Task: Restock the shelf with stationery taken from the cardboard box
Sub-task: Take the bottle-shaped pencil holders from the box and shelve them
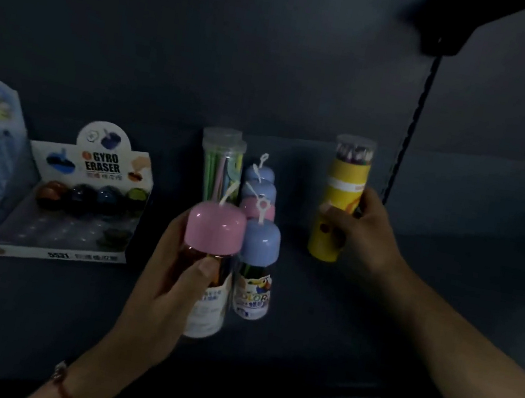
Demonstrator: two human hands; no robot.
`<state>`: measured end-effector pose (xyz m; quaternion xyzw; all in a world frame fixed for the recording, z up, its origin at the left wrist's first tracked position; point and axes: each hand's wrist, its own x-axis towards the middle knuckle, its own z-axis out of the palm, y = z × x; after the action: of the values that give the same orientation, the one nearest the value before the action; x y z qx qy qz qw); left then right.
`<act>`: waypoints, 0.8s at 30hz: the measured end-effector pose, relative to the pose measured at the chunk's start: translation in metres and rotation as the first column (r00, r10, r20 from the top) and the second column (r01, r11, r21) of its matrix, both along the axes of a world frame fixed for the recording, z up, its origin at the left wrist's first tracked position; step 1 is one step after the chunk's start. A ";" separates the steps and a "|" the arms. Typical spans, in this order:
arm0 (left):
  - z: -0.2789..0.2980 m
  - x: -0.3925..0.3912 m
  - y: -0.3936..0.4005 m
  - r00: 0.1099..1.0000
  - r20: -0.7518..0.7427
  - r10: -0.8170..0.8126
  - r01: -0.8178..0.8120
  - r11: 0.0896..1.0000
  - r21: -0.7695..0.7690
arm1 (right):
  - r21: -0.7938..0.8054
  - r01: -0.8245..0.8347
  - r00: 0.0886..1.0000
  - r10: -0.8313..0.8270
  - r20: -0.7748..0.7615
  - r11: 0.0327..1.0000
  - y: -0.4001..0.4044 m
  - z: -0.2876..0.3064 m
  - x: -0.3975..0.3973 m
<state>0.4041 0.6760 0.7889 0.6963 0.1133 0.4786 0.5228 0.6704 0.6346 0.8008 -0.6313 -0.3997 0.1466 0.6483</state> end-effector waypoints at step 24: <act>-0.012 -0.008 0.020 0.989 0.020 -0.149 0.151 0.984 -0.093 | 0.085 0.290 0.943 -0.300 0.145 0.953 -0.039 -0.015 -0.091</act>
<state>0.3964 0.6958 0.7765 0.6743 0.0796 0.4365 0.5903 0.5794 0.5953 0.7859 -0.6730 -0.3547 -0.0147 0.6489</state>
